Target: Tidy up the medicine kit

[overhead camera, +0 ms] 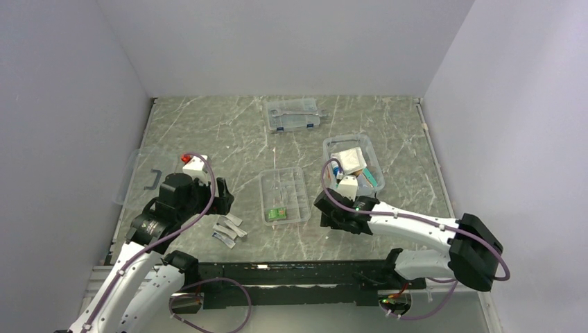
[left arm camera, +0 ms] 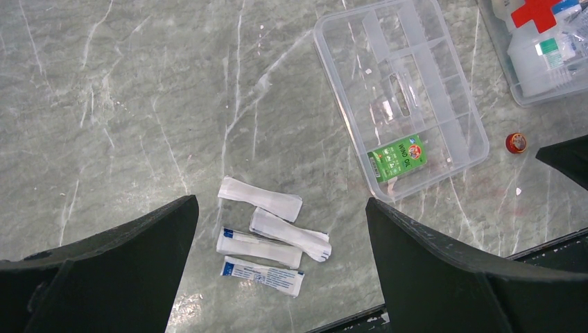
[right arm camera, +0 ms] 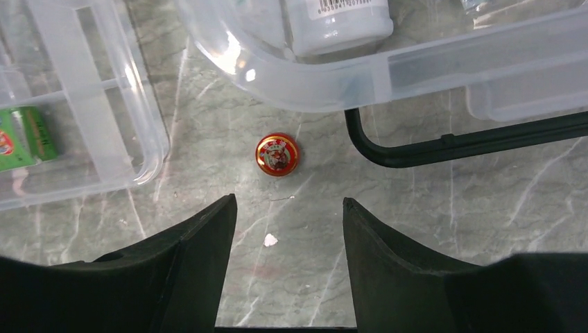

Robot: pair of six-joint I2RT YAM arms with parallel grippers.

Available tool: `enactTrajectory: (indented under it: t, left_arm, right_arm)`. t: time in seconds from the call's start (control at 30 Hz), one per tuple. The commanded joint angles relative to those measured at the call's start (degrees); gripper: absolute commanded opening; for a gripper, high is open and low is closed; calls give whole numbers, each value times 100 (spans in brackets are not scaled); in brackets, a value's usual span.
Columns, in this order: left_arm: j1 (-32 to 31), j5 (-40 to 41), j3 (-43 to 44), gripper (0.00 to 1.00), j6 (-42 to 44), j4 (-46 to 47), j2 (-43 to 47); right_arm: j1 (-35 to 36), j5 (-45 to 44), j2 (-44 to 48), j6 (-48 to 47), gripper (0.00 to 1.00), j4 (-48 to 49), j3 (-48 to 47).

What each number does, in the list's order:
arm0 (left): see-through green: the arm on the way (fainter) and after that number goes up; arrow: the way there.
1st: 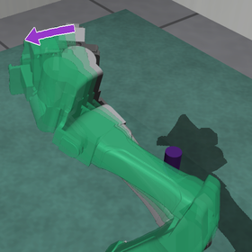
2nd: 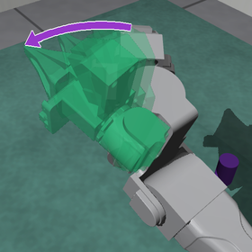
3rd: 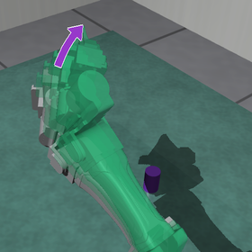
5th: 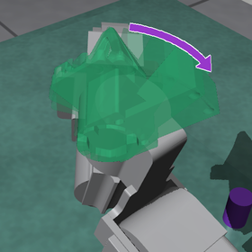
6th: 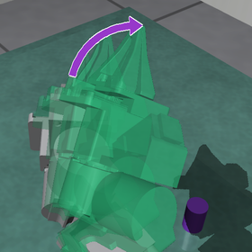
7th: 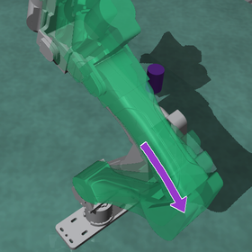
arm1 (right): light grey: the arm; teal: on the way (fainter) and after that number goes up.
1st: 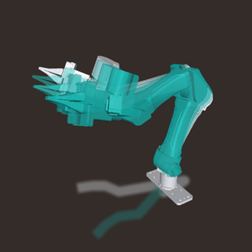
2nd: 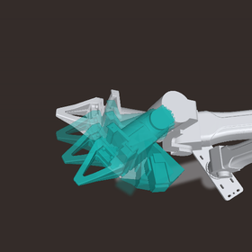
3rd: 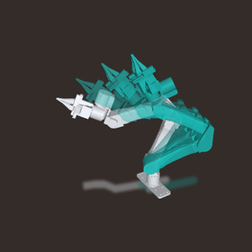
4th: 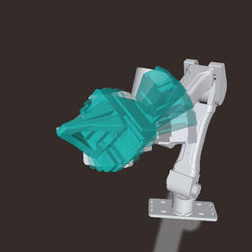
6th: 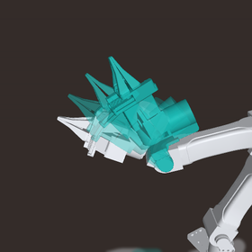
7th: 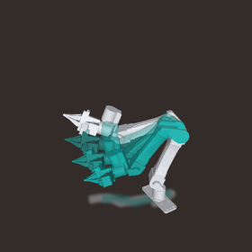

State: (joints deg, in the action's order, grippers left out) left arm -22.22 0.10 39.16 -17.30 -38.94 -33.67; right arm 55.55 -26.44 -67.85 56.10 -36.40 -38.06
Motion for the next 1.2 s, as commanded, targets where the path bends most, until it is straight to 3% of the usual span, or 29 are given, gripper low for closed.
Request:
enactTrajectory:
  t: [0.0, 0.47, 0.8, 0.97, 1.17]
  left_arm:
    - [-28, 44, 198, 98, -33, 27, -37]
    - [-28, 43, 197, 99, -8, 38, -92]
    - [-26, 43, 202, 99, 16, 35, -108]
    - [-28, 43, 204, 99, 24, 44, -146]
    - [-28, 43, 199, 99, 16, 44, -113]
  right_arm:
    - [16, -82, -289, 423, 61, 329, 90]
    - [11, -481, -1527, 979, 60, 824, -118]
    - [16, -417, -1664, 1044, 48, 901, -49]
    - [18, -360, -1545, 1037, 37, 922, 38]
    - [20, -331, -1379, 1000, 34, 834, 102]
